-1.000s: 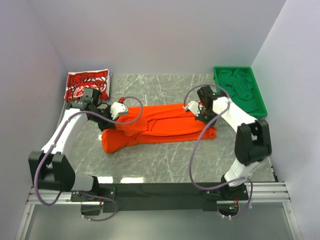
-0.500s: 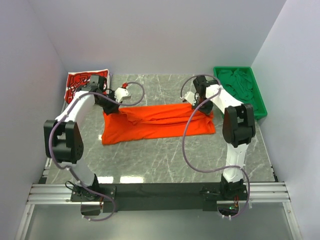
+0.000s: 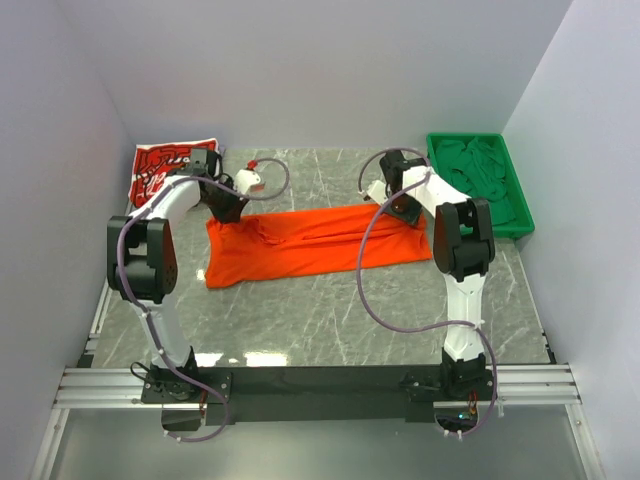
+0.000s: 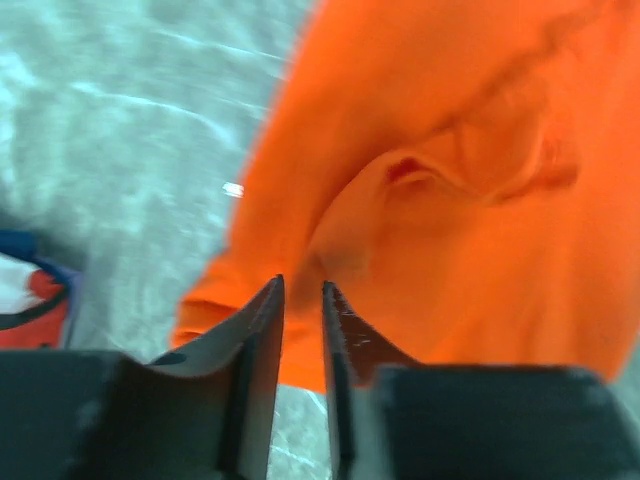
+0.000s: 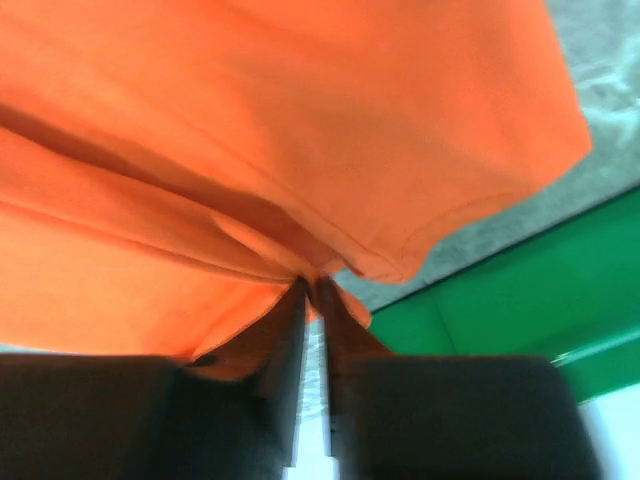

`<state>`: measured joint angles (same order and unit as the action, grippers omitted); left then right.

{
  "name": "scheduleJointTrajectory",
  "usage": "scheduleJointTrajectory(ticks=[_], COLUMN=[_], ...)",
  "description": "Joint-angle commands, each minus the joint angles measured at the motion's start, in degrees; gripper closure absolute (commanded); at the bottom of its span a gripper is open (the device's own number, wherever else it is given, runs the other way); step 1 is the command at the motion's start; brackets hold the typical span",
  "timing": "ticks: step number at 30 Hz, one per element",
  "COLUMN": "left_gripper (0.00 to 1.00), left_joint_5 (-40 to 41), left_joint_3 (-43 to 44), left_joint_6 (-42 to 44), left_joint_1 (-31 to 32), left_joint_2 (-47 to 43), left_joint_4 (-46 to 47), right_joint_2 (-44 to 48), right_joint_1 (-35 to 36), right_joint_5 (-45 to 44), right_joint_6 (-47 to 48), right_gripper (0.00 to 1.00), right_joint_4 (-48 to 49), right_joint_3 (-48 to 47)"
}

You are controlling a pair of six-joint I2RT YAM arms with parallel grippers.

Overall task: Fold and stack the t-shirts
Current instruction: Fold the tshirt

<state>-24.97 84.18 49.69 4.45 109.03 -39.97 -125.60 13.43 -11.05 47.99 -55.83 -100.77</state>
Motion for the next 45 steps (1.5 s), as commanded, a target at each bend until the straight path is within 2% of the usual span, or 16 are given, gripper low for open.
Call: scheduleJointTrajectory(ticks=[1,2,3,6,9,12,16,20,22,26,30,35,41,45], left_gripper=[0.68,0.67,0.64,0.64,0.64,0.65,0.69,0.72,0.76,0.77,0.74,0.70,0.65,0.66], left_joint_5=[0.72,-0.07,-1.21,-3.41,-6.57,-7.54,-7.46,-3.95,-2.02,-0.87,-0.69,-1.13,-1.13,-0.52], left_joint_3=[5.80,6.34,6.78,6.87,2.76,-1.29,-4.89,-7.10,-5.97,-3.42,1.32,11.43,13.73,8.30], left_joint_6=[-10.30,-13.54,-15.05,-15.59,-15.15,-16.73,-19.36,-22.52,-22.80,-23.94,-26.04,-31.05,-32.47,-33.52], left_joint_1=[-1.54,-2.77,-3.30,-4.27,-4.19,-3.22,-1.11,1.78,2.93,5.82,7.59,7.68,7.33,5.23], left_joint_2=[0.83,0.66,0.48,-0.66,-4.52,-6.99,-6.73,-4.19,-2.26,2.40,6.27,11.28,9.27,4.97], left_joint_4=[6.91,7.18,7.70,4.91,4.46,4.64,3.58,6.82,6.48,6.83,8.59,9.29,10.70,11.66], right_joint_2=[0.53,0.97,2.10,3.86,5.27,6.33,5.98,5.11,4.23,4.14,4.14,3.70,3.35,5.18], right_joint_1=[-0.69,-0.69,-0.69,-0.77,-0.95,-1.13,-1.13,-1.04,-1.13,-1.04,-1.04,-1.04,-1.13,-1.04], right_joint_5=[-4.51,-4.68,-4.42,-3.28,-1.00,3.66,5.77,6.39,6.91,8.06,8.32,7.53,5.34,3.05], right_joint_6=[-3.60,-4.30,-5.78,-9.04,-12.55,-14.76,-16.61,-18.19,-18.98,-18.46,-18.10,-18.19,-17.66,-17.49], right_gripper=[0.78,0.75,0.65,0.63,0.63,0.67,0.79,0.81,0.82,0.84,0.85,0.85,0.86,0.86], right_joint_4=[1.52,1.60,1.52,-0.32,-2.17,-4.98,-6.13,-6.13,-7.35,-8.59,-8.85,-8.06,-6.92,-4.55], right_joint_3=[-3.46,-3.73,-3.99,-5.75,-6.19,-5.05,-1.72,-1.35,-2.41,-1.80,0.04,1.89,3.74,4.62])
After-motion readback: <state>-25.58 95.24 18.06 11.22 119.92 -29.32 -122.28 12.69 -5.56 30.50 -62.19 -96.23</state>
